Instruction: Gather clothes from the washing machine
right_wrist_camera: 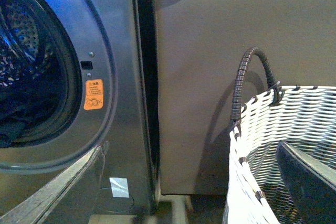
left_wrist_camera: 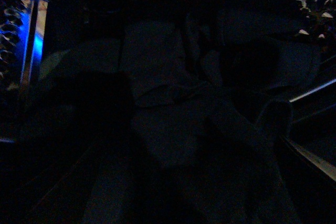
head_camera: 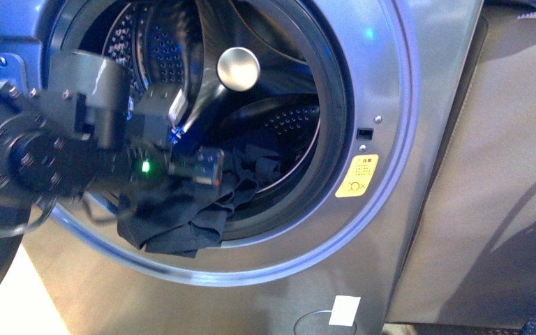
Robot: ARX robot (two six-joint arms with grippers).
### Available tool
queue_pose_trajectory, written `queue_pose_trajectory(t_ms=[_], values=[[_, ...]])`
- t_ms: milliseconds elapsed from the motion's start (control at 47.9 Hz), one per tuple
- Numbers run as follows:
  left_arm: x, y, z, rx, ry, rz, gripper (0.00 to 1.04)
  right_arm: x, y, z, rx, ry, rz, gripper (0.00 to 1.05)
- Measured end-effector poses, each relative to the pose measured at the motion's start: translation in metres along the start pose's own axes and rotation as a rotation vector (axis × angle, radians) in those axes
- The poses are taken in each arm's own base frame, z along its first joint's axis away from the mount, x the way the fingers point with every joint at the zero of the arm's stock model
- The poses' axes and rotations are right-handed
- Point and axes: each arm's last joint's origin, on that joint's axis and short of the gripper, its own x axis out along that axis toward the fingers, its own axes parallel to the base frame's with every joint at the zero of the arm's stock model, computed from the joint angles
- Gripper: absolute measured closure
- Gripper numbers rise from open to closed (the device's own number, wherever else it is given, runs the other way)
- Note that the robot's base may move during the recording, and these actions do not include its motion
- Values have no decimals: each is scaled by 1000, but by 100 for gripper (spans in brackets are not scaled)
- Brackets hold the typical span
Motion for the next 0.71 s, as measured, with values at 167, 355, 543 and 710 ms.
queue_pose_trajectory(t_ms=[167, 355, 543, 710], values=[[14, 7, 6, 34, 12, 46, 7, 0, 0, 0, 0, 0, 0, 7], [29, 25, -1, 0, 77, 148, 7, 0, 0, 0, 0, 0, 0, 7], [33, 31, -1, -51, 116, 160, 7, 0, 0, 0, 0, 0, 0, 7], [33, 24, -6, -106, 153, 75, 7, 0, 0, 0, 0, 0, 1, 7]])
